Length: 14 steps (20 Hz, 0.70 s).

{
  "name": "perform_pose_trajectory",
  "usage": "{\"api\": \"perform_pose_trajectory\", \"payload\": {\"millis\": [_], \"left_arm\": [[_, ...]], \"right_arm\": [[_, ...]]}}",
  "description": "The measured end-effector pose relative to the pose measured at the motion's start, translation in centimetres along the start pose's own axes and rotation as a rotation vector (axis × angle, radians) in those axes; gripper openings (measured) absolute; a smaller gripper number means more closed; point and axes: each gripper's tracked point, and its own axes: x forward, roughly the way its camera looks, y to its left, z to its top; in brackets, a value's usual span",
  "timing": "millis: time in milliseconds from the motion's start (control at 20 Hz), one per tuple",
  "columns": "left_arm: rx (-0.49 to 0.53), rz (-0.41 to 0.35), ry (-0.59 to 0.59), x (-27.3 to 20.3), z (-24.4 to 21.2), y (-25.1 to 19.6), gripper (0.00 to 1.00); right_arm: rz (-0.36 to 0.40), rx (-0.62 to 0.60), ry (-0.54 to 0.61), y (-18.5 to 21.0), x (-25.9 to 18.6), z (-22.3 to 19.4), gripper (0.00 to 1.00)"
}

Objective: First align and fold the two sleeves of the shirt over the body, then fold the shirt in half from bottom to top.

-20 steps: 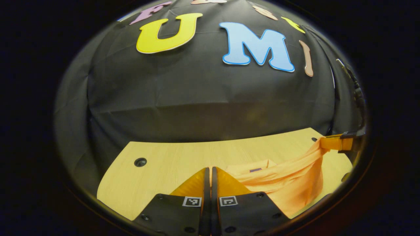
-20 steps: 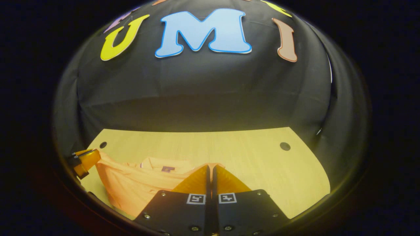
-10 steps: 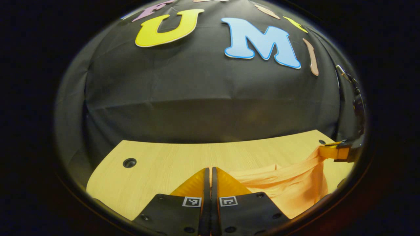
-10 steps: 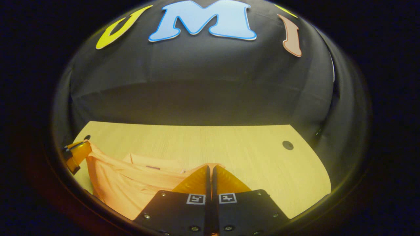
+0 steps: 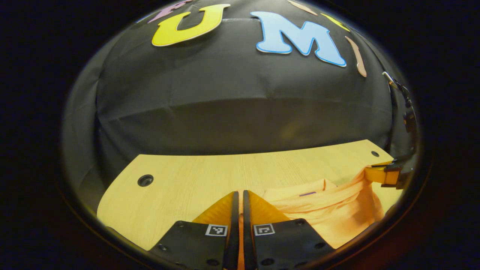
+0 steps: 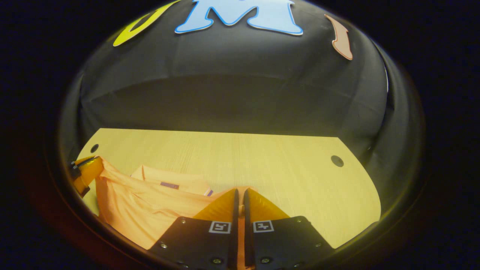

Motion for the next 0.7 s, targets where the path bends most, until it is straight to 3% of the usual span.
{"api": "perform_pose_trajectory", "payload": {"millis": [150, 200, 400, 450, 500, 550, 650, 700], "left_arm": [[-0.013, -0.027, 0.019, -0.5, -0.3, -0.8, 0.11], [-0.018, -0.037, 0.029, -0.8, -0.3, -1.1, 0.14], [-0.033, -0.041, 0.03, -2.4, 0.3, -1.6, 0.48], [-0.031, -0.039, 0.022, -3.0, 0.6, -1.8, 0.53], [-0.03, -0.039, 0.016, -3.7, 0.8, -1.9, 0.6], [-0.029, -0.039, 0.008, -4.4, 1.2, -2.1, 0.65], [-0.026, -0.031, -0.017, -6.1, 2.1, -2.1, 0.79], [-0.024, -0.03, -0.034, -7.0, 2.6, -2.2, 0.74]], "right_arm": [[-0.001, -0.016, -0.005, -0.2, -0.6, 0.1, 0.13], [0.001, -0.025, -0.008, -0.2, -0.8, 0.2, 0.22], [0.015, -0.051, -0.031, -0.3, -2.5, 0.9, 0.41], [0.026, -0.052, -0.039, -0.2, -2.9, 1.0, 0.42], [0.026, -0.054, -0.046, -0.2, -3.5, 1.2, 0.55], [0.029, -0.057, -0.054, -0.2, -4.2, 1.3, 0.54], [0.038, -0.058, -0.069, -0.2, -5.8, 1.5, 0.64], [0.04, -0.058, -0.081, -0.3, -6.6, 1.7, 0.7]]}}
